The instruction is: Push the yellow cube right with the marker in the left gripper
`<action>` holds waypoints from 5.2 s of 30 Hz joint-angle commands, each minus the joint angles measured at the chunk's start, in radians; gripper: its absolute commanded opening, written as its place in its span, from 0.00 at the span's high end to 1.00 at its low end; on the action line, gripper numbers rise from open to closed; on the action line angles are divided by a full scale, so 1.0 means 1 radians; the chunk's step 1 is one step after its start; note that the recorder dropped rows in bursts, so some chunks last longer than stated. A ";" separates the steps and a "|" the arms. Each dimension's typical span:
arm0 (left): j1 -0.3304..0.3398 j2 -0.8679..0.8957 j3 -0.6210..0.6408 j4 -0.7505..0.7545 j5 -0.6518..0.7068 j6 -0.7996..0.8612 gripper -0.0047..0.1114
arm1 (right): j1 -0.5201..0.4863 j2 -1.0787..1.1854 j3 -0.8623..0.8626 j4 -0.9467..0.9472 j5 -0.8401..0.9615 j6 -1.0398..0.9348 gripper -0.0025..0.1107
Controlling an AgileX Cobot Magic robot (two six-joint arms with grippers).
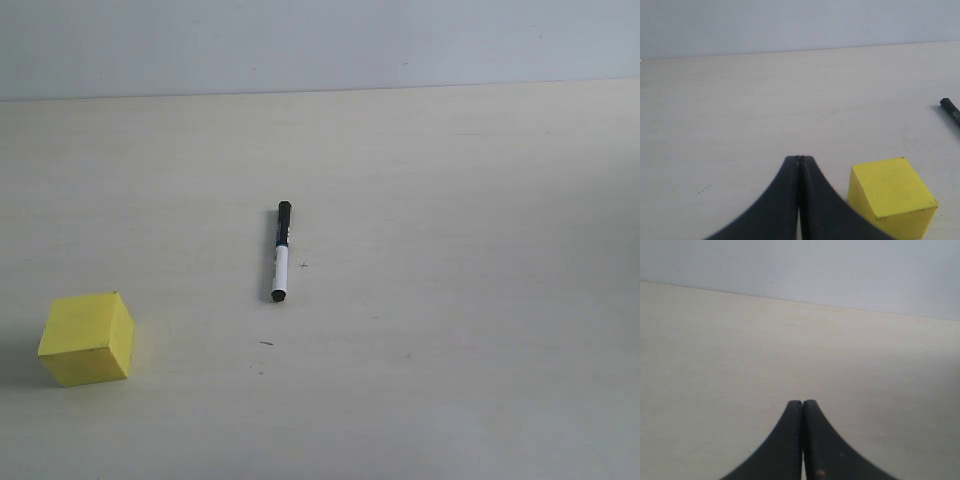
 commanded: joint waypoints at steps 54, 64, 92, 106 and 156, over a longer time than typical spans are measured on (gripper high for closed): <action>-0.183 1.484 -1.420 -0.124 0.678 -0.086 0.96 | -0.005 -0.004 0.004 0.007 -0.012 -0.002 0.98; -0.559 1.776 -1.455 0.232 0.684 -0.390 0.96 | -0.005 -0.004 0.004 0.007 -0.012 -0.002 0.98; -0.635 2.161 -1.670 0.016 0.644 -0.475 0.48 | -0.005 -0.004 0.004 0.007 -0.012 -0.002 0.98; -0.635 2.226 -1.670 0.094 0.603 -0.530 0.48 | -0.005 -0.004 0.004 0.007 -0.012 -0.002 0.98; -0.633 2.018 -1.666 0.281 0.656 -0.461 0.96 | -0.005 -0.004 0.004 0.007 -0.012 -0.002 0.98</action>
